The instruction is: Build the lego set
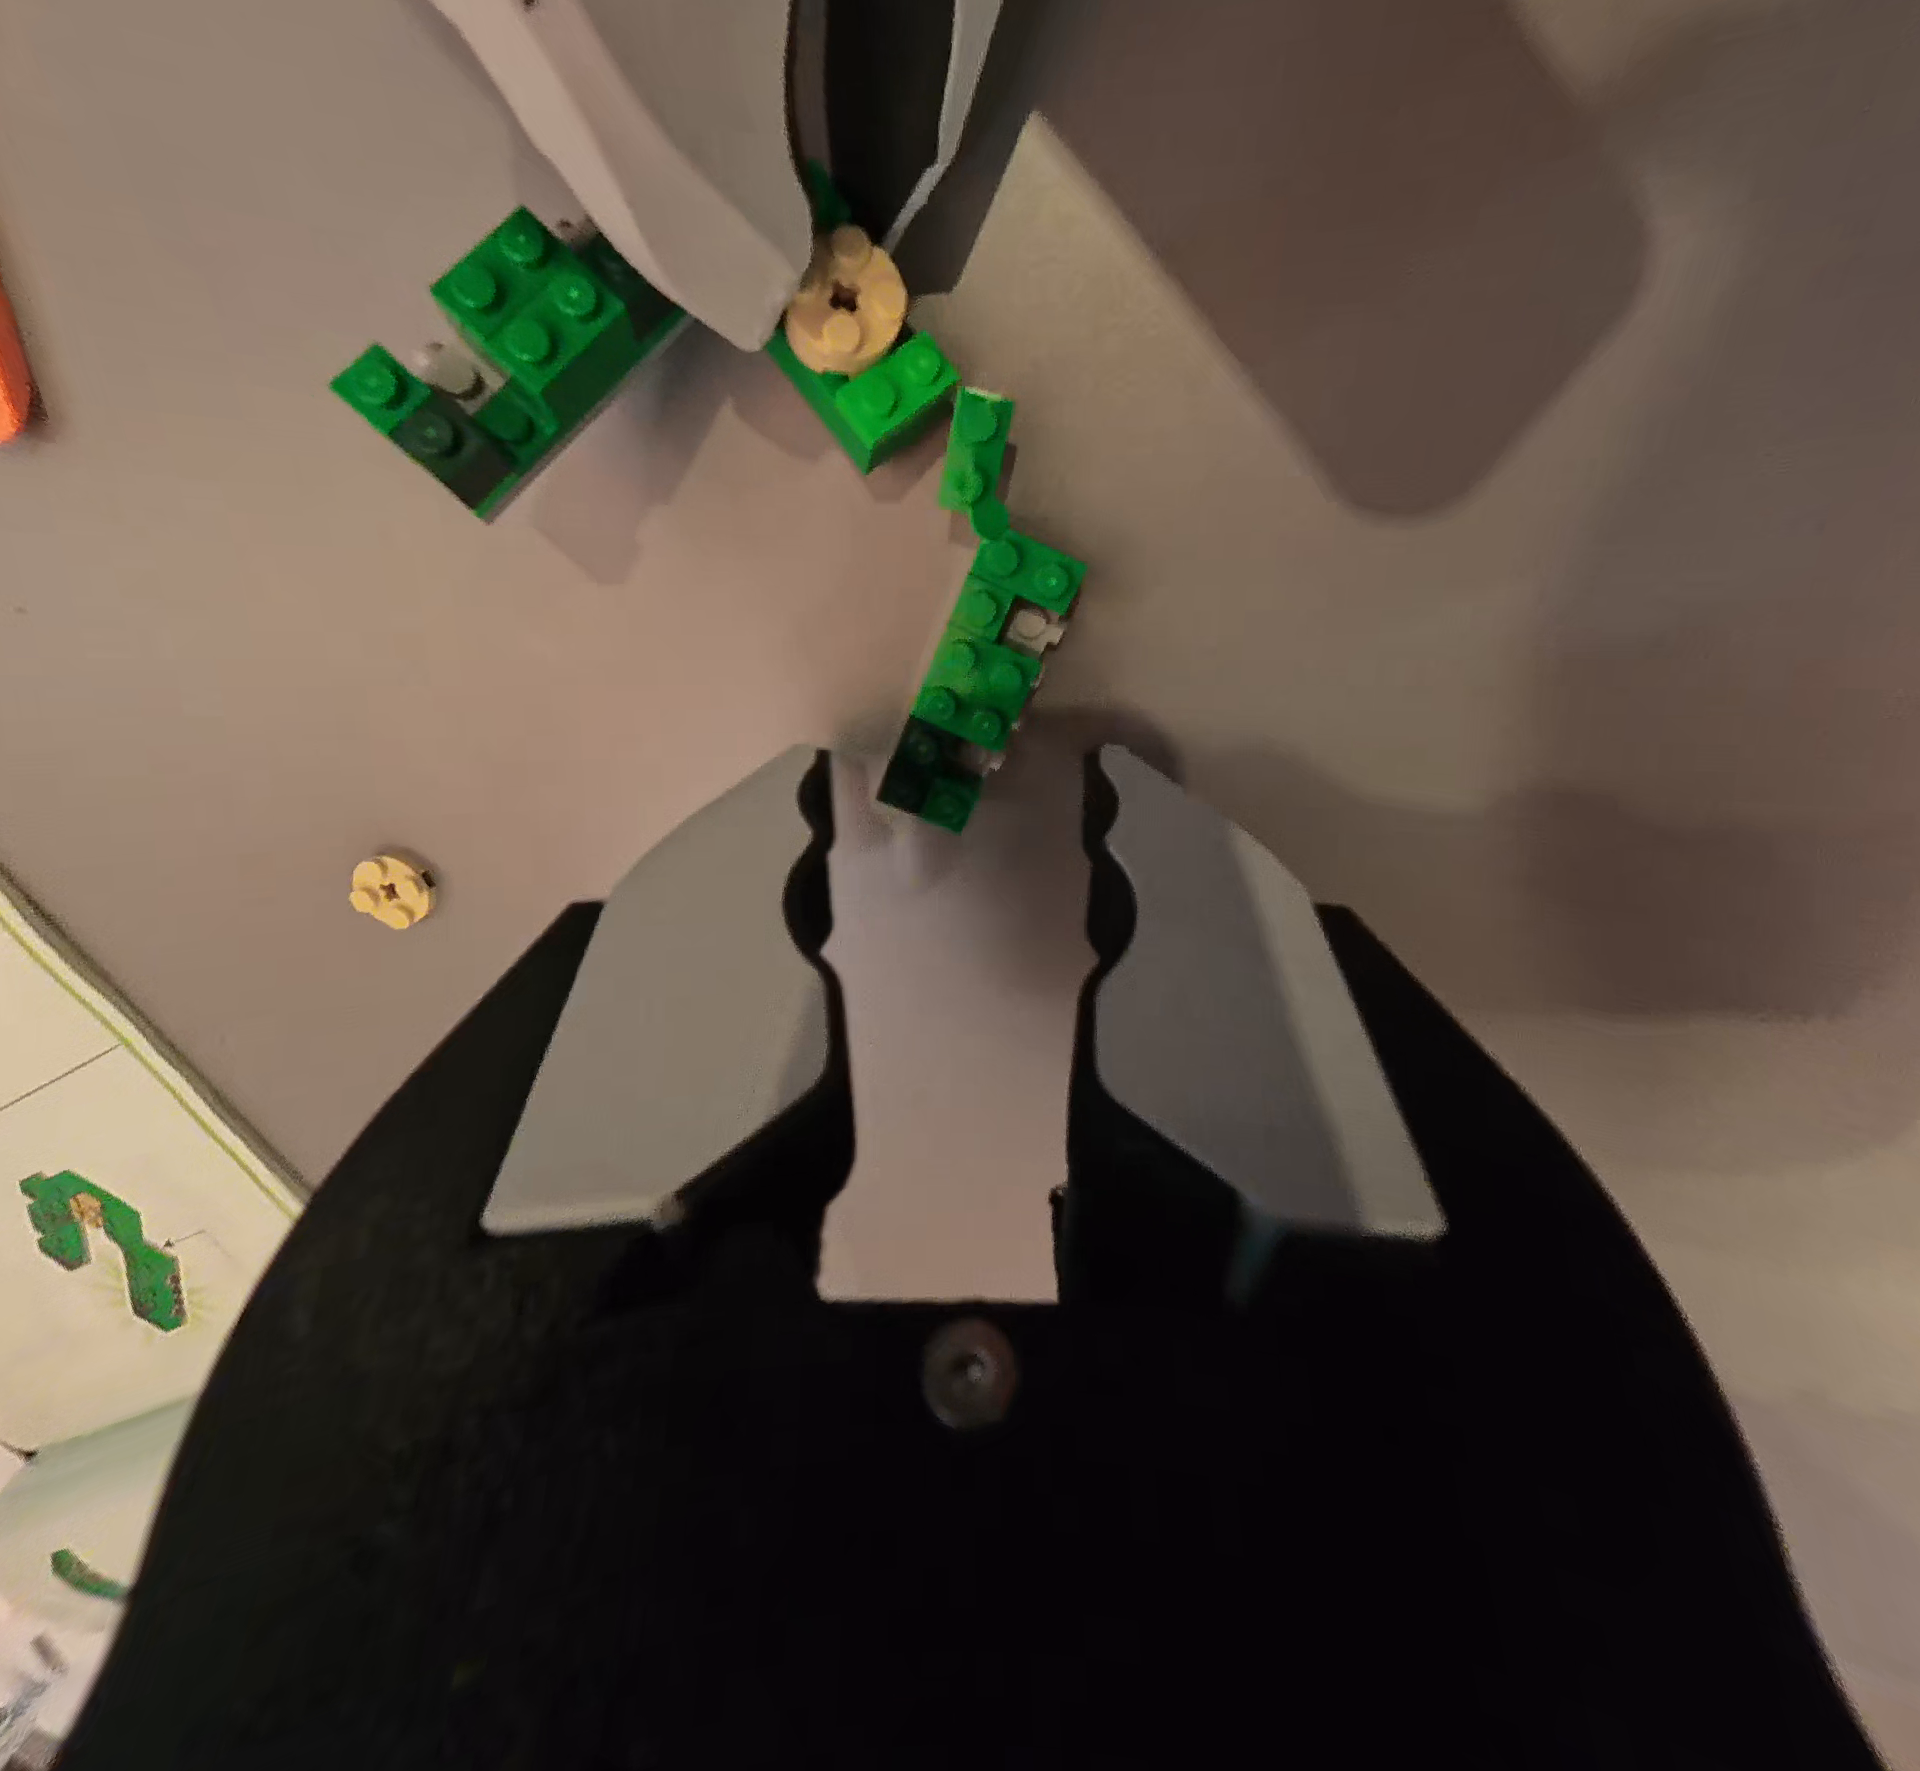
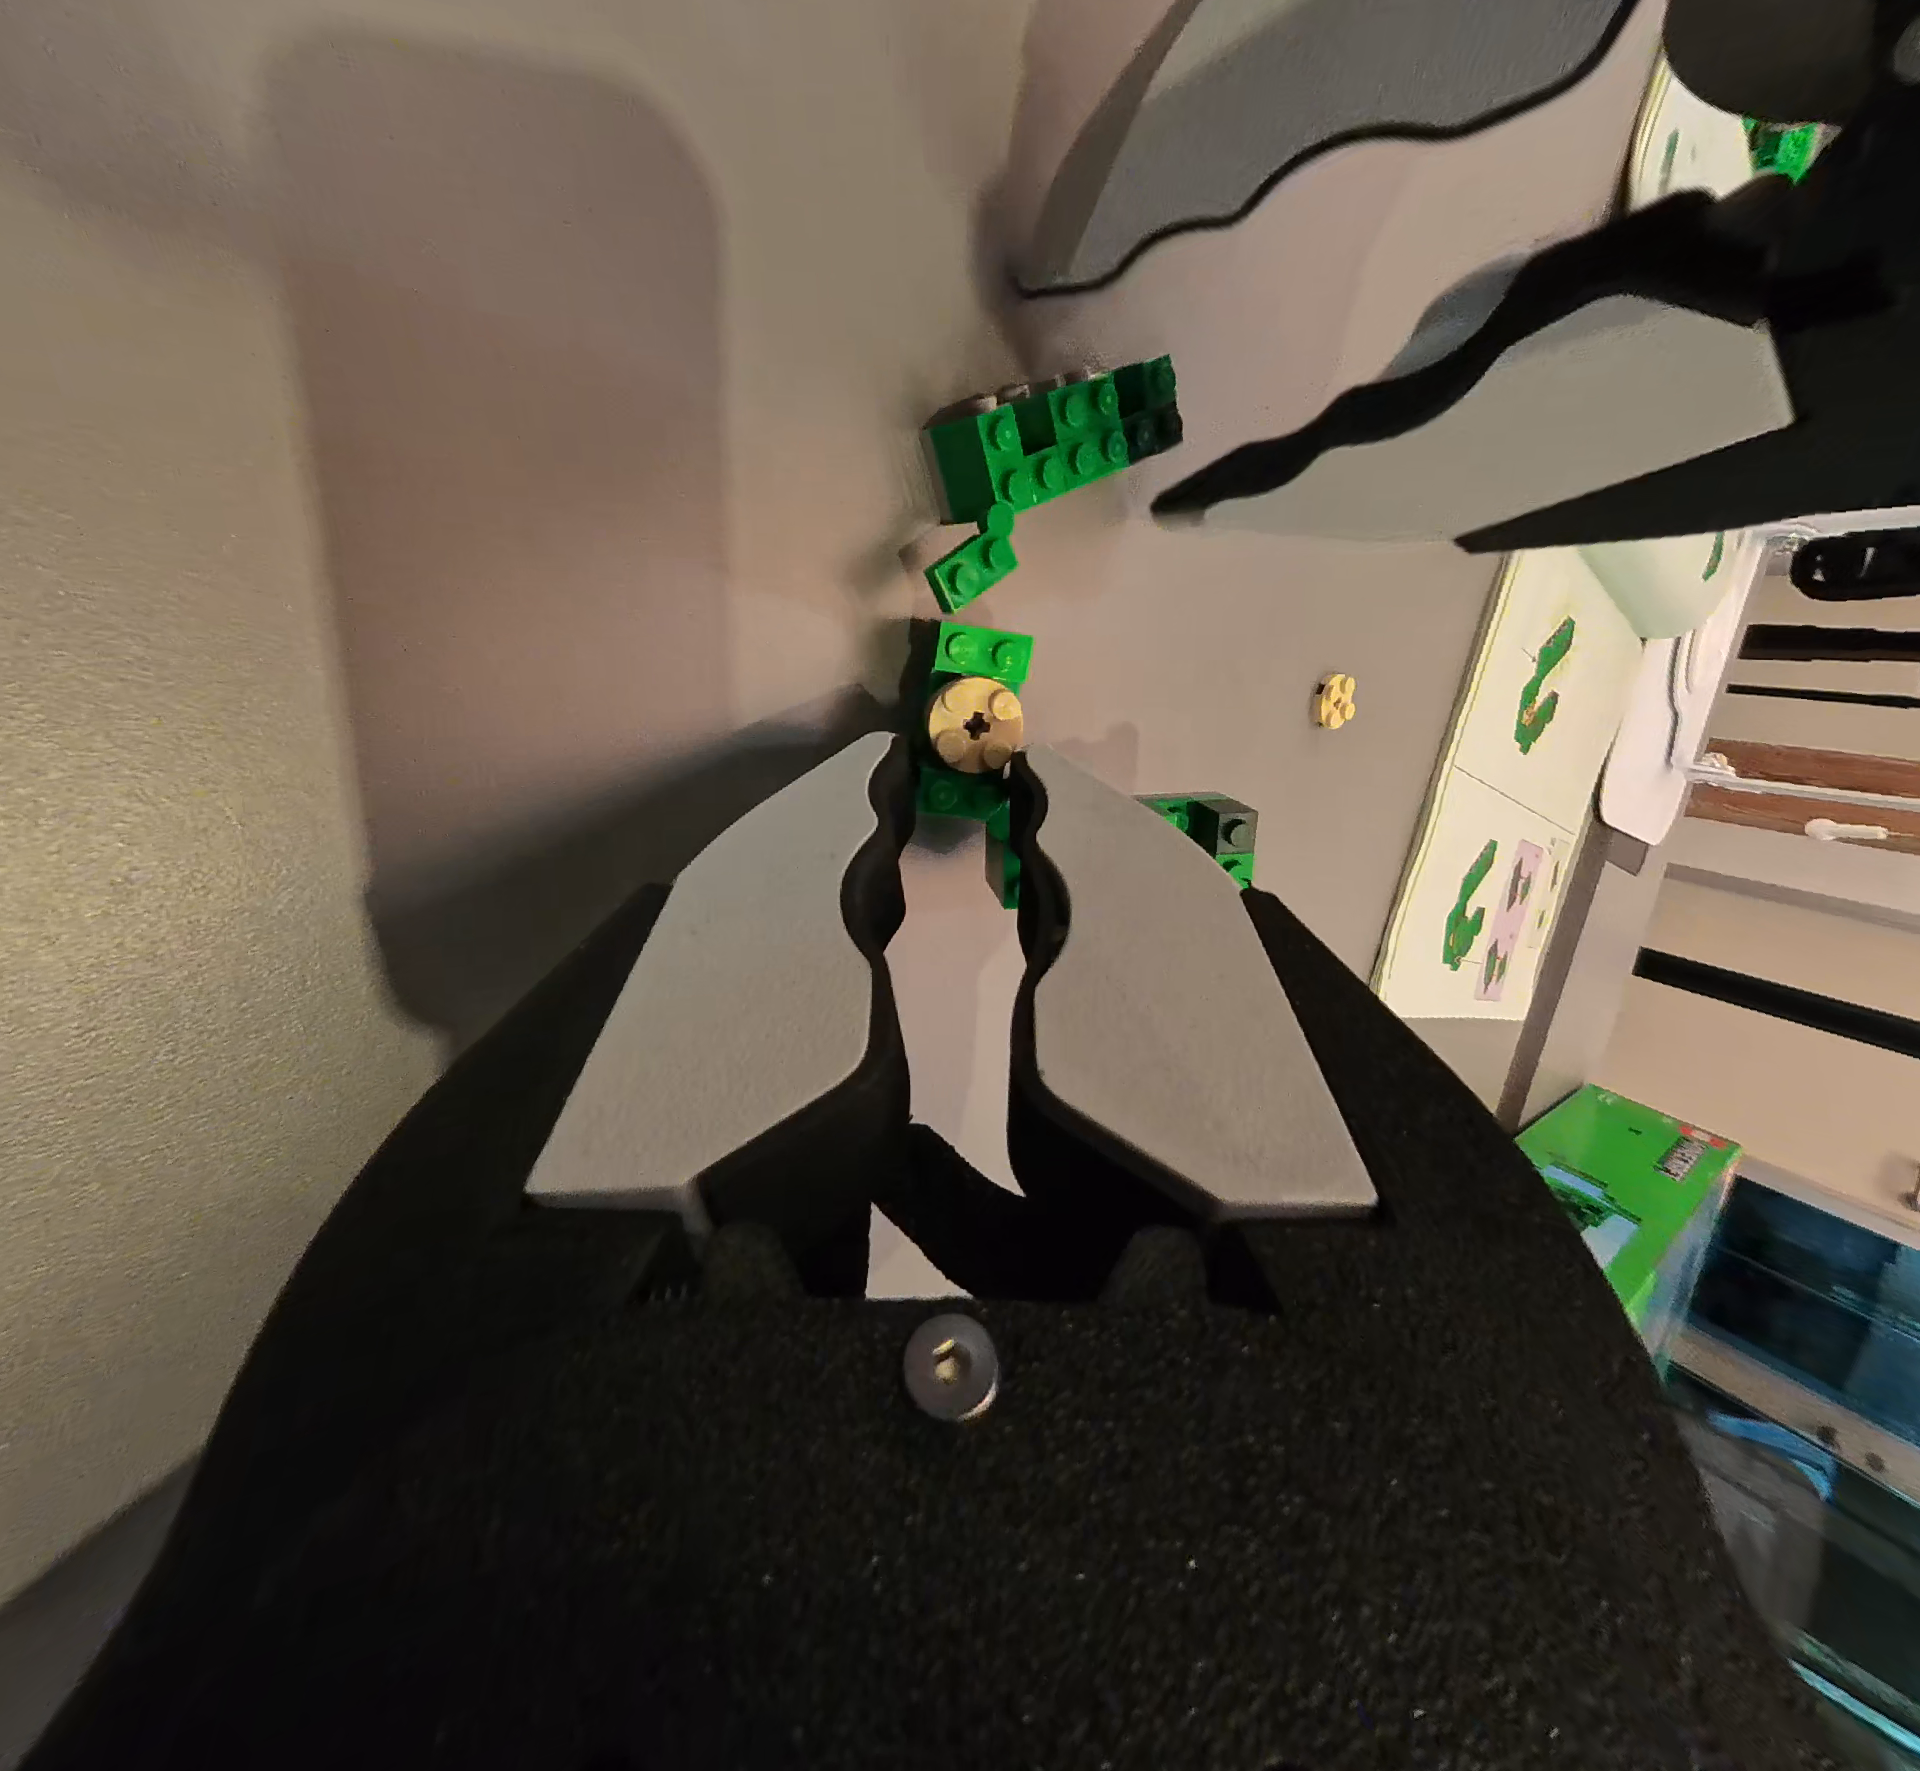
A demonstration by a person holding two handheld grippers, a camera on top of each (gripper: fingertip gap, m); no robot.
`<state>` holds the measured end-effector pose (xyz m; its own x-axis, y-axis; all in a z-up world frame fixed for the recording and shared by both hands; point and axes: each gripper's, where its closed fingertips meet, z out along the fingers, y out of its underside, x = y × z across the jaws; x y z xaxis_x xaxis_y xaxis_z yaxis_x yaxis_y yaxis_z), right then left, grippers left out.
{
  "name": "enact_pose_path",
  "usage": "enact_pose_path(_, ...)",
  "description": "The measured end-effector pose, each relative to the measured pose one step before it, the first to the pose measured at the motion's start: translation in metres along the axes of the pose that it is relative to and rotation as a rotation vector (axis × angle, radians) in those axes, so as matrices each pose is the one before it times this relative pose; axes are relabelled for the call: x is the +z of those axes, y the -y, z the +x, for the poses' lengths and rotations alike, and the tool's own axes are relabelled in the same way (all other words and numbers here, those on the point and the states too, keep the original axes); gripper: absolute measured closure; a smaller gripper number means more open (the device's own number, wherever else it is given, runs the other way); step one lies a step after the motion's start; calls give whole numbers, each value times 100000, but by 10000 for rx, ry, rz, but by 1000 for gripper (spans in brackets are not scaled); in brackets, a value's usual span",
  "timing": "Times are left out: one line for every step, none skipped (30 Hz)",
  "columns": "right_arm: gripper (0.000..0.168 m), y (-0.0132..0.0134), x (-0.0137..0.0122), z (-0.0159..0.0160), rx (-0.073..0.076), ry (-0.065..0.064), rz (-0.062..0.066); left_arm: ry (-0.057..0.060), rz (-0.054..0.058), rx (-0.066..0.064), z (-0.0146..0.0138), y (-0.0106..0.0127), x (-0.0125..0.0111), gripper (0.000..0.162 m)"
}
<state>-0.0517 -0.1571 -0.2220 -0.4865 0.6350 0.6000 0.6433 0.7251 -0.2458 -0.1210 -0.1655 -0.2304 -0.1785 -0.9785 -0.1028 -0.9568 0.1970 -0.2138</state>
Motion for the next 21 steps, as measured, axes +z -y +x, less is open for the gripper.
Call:
enact_pose_path(151, -44, -20, 15, -11, -4, -24, 19, 121, 76, 64, 191, 15, 110)
enact_pose_path(151, -27, -33, -7, -3, 10, -4, 61, 130, 100, -2, 226, 26, 107)
enact_pose_path(151, 0, -27, 19, 2, 5, 14, 3, 141, 171, 90, 259, 30, 106)
enact_pose_path(151, 23, -21, 17, 2, 14, 25, -18, 109, 174, 107, 213, 28, 108)
enact_pose_path(151, 8, 0, 20, 13, 23, 11, -39, 60, 104, 75, 136, 35, 111)
enact_pose_path(151, 13, 5, 25, 1, 29, 10, -8, 23, 5, -31, 59, 29, 114)
enact_pose_path(151, 20, 13, 30, -13, 28, 6, -49, 1, -22, -2, -4, 20, 119)
enact_pose_path(151, 19, 20, 51, -33, 7, -7, -60, 3, -8, 48, -11, 23, 123)
enact_pose_path(151, -2, 29, 52, -35, 2, -24, -40, -23, 6, 38, -64, 17, 132)
enact_pose_path(151, 12, 27, 62, -21, 4, -16, -33, -25, 2, 61, -61, 24, 139)
enact_pose_path(151, 33, 21, 7, -6, 35, -2, -47, -11, 4, 79, -12, 1, 142)
enact_pose_path(151, 22, 12, -12, -9, 34, -5, 5, -17, -19, 17, -21, -2, 142)
enact_pose_path(151, -8, 23, -15, -20, 29, -22, 18, -26, -59, -9, -5, 2, 142)
enact_pose_path(151, -3, 28, -89, -26, 67, -21, 28, -26, -54, -5, -8, -1, 142)
enact_pose_path(151, 29, 22, -119, -30, 70, -3, 46, -13, 0, 2, -13, -4, 142)
enact_pose_path(151, 32, 31, -94, -34, 39, -14, 41, -16, -9, 2, -11, -4, 142)
enact_pose_path(151, 27, 8, -16, -50, -8, -17, 24, -25, -57, -5, -16, -12, 143)
enact_pose_path(151, 33, -7, -37, -44, 14, -16, 27, -21, -85, -21, -2, 7, 143)
enact_pose_path(151, 170, -3, -65, 1, 44, 51, 17, -24, -92, -25, 2, -1, 143)
enact_pose_path(151, 194, -11, -44, -17, 33, 57, 13, -24, -52, 1, 7, -16, 143)
enact_pose_path(151, 134, 2, 4, -44, 2, 18, 27, -26, -15, 10, 1, -3, 143)
